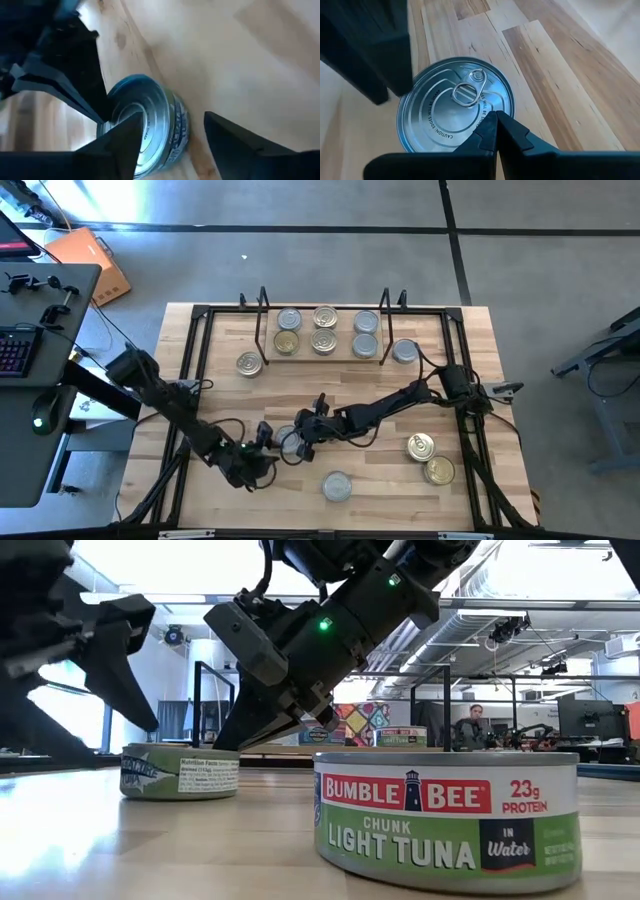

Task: Stack canned seafood by type on shelf
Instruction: Stack the left green and blue tuna can on top of the green and blue tuna can on the back of the shelf

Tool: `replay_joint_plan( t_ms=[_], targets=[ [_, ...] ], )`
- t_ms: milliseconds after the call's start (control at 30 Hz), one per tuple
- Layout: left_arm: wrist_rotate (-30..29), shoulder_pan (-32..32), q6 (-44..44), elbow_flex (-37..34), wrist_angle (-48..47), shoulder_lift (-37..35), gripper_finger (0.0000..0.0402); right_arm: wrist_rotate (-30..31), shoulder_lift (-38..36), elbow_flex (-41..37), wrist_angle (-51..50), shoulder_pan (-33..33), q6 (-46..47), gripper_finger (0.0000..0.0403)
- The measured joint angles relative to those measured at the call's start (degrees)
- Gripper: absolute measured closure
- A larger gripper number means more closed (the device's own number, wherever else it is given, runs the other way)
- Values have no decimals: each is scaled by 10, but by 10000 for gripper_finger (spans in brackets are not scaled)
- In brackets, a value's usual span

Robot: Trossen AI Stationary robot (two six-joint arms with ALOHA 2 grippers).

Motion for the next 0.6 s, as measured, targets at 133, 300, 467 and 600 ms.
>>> replay_joint_plan(
  t_ms=[133,300,467,600],
  targets=[
    [-43,0,44,0,9,37,173,-1,0,0,-4,-2,9,403],
    [-90,-1,55,2,14,57,169,-1,0,-1,-6,-3,10,403],
    [-105,-1,56,2,13,57,169,-11,0,-1,-11,-11,26,403],
    [-113,0,59,1,12,57,169,-17,0,-1,-13,-16,29,403]
  ],
)
